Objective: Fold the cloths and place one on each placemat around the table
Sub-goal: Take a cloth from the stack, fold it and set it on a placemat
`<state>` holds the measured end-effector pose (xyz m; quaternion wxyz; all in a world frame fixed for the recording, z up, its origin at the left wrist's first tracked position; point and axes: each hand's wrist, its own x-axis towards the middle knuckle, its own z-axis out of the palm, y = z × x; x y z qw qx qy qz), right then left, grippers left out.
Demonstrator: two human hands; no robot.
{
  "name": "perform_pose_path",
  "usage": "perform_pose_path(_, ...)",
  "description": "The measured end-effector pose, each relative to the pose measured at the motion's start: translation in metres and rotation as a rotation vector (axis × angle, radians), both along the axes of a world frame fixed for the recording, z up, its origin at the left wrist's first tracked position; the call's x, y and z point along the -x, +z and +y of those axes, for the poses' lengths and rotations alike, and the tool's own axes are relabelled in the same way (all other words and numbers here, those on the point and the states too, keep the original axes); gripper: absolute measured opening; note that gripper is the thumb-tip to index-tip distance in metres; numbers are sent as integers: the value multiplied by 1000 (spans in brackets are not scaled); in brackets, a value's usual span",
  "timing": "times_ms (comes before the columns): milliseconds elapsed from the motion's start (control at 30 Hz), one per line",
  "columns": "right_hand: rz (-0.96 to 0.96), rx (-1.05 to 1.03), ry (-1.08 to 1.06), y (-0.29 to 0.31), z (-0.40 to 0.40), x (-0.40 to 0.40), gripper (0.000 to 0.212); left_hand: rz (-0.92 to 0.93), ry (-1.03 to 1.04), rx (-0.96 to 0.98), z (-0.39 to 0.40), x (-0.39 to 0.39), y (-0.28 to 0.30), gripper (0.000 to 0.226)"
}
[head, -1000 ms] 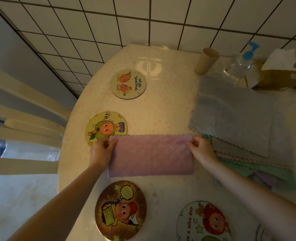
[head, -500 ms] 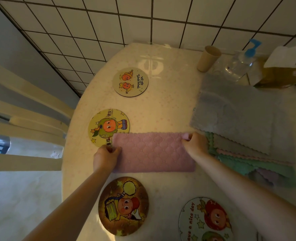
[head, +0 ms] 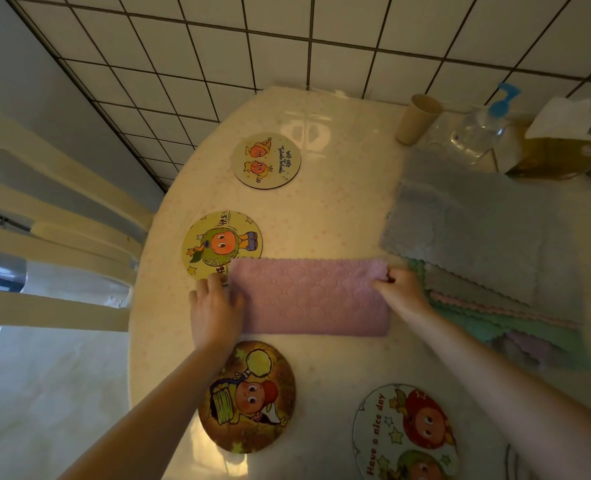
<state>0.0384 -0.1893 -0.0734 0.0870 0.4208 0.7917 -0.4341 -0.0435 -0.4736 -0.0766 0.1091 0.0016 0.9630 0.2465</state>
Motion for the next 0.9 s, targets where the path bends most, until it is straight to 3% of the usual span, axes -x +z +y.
perform_pose_path(67,-5,-65,16,-1,3,-2,11,156,-268,-45,7,-18,2,37)
perform_pose_path(133,-8,-124,48,1,6,-5,16,146,-596,-116,19,-42,1,42)
perform_pose_path(233,-33,-95,58,5,9,-11,26,64,-898,85,34,-69,-14,60)
perform_pose_path(333,-66,24,58,7,9,-20,32,56,-887,237,40,-81,-30,66)
perform_pose_path(400,-75,80,82,9,7,-26,19,77,-889,318,41,-84,-34,69)
perform_pose_path(633,-122,79,127,11,3,-37,8,20,-919,377,40,-81,-35,73)
perform_pose_path(767,-71,76,96,24,-3,-41,11,-1,-904,323,50,-85,-26,73)
perform_pose_path(900,55,92,16,48,-23,-29,31,15,-777,21,72,-98,-9,76)
